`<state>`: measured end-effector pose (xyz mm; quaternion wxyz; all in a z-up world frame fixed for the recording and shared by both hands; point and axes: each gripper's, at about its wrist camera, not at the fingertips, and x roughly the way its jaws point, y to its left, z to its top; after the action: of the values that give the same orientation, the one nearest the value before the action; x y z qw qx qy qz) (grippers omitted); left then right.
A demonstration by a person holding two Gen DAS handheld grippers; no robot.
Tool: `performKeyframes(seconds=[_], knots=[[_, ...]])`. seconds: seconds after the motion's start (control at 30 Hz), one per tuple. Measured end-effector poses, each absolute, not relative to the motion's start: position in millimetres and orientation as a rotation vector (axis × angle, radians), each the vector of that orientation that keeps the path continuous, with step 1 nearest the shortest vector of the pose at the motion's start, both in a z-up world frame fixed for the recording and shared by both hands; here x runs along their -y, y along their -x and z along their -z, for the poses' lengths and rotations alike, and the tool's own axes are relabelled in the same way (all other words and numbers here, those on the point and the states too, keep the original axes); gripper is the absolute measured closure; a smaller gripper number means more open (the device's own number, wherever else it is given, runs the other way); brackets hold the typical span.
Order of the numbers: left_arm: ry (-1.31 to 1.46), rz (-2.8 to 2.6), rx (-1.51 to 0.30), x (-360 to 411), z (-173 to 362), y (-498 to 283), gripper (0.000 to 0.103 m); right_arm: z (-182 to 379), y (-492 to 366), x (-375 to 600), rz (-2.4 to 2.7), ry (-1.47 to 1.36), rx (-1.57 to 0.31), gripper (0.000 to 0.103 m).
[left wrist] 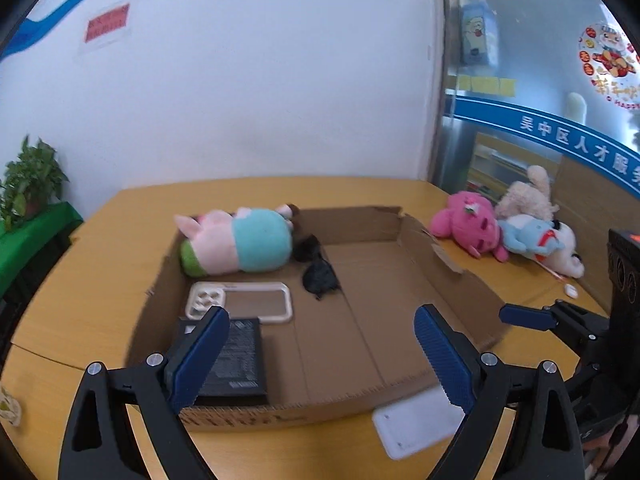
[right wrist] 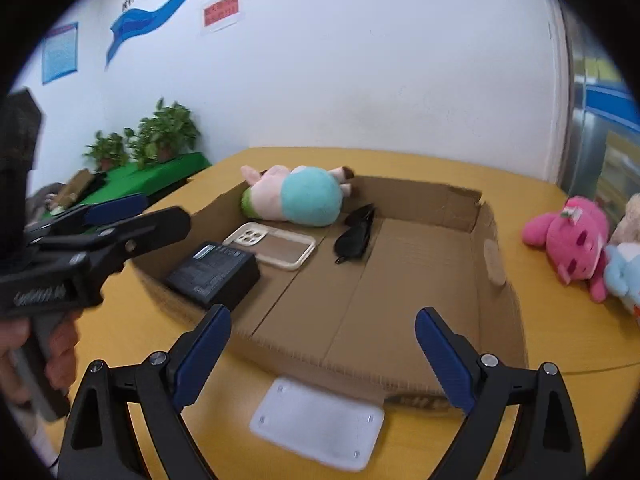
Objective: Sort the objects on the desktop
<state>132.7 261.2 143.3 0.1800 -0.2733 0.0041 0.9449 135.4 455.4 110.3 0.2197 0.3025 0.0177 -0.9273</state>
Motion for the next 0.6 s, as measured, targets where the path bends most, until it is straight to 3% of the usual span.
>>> performKeyframes(seconds=[0.4, 0.5, 0.6], knots=[[1.072, -2.259, 0.195, -287.2, -56.2, -141.3, 0.014, -21.2, -150.1, -481.6, 2.317, -1.125, -0.135, 0.009], [1.168, -2.178, 0.263, -292.5, -33.9, -126.2, 0.033, -8.7, -139.5, -472.3, 2.284, -1.154, -0.185, 0.009], [1.265, -2.142, 0.299, -298.3, -11.6, -110.2, 0.040, -0.6, -131.0, -467.3, 2.253, -1.165, -0.189, 0.011]])
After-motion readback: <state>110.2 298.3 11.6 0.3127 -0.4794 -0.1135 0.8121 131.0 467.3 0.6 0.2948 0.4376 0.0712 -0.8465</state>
